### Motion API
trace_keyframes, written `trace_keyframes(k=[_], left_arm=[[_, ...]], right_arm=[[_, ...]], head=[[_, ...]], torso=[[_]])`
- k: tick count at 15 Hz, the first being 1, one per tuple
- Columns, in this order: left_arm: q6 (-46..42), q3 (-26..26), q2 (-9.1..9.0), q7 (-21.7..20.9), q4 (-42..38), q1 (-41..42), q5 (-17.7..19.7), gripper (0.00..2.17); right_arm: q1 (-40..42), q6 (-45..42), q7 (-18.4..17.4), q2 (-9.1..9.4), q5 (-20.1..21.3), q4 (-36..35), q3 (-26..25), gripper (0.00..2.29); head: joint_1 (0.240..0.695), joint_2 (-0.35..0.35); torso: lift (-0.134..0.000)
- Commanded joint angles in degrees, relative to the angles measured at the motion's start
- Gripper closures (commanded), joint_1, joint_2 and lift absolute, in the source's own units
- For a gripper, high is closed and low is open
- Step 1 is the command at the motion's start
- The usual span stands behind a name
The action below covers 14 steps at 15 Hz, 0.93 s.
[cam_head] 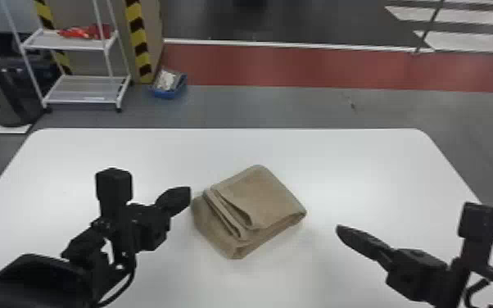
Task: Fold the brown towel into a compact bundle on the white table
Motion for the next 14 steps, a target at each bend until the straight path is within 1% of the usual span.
trace_keyframes(k=[1, 3, 6, 8, 10, 11, 14], left_arm=[[-0.27, -0.53, 0.08, -0.84, 1.91, -0.73, -1.39, 1.35], [-0.27, -0.53, 0.35, -1.19, 1.73, -0.64, -1.56, 1.35], [-0.27, -0.44, 0.70, -1.46, -0.03, 1.11, -1.56, 1.35], [-0.27, -0.18, 0.70, -2.16, -0.55, 1.82, -1.39, 1.35], [-1.15, -0.18, 0.52, -2.16, 0.68, 1.46, -1.47, 1.35], [-3.08, -0.53, 0.35, -2.16, 1.91, 0.85, -1.56, 1.35], [-3.26, -1.32, 0.08, -2.77, 4.90, -1.44, -1.74, 1.35]], right_arm=[[2.76, -0.50, 1.37, 0.94, -3.34, -2.44, -5.29, 1.96], [3.82, -0.50, 2.42, 1.73, -4.30, -3.23, -7.66, 1.96], [3.90, 0.02, 2.86, 1.81, -4.83, -3.41, -8.19, 1.96], [3.90, 0.37, 3.56, 1.81, -7.03, -3.59, -8.63, 1.96], [3.90, 0.55, 3.83, 1.90, -7.64, -4.55, -8.54, 1.96], [3.90, 0.73, 3.92, 1.90, -8.26, -4.82, -8.80, 1.96], [4.96, 1.25, 4.62, 1.99, -8.70, -5.96, -9.68, 1.96]], head=[[0.695, -0.111], [0.695, -0.135], [0.695, -0.161], [0.695, -0.167], [0.695, -0.165], [0.695, -0.161], [0.695, -0.152]], torso=[[-0.124], [-0.124], [-0.124], [-0.124], [-0.124], [-0.124], [-0.124]])
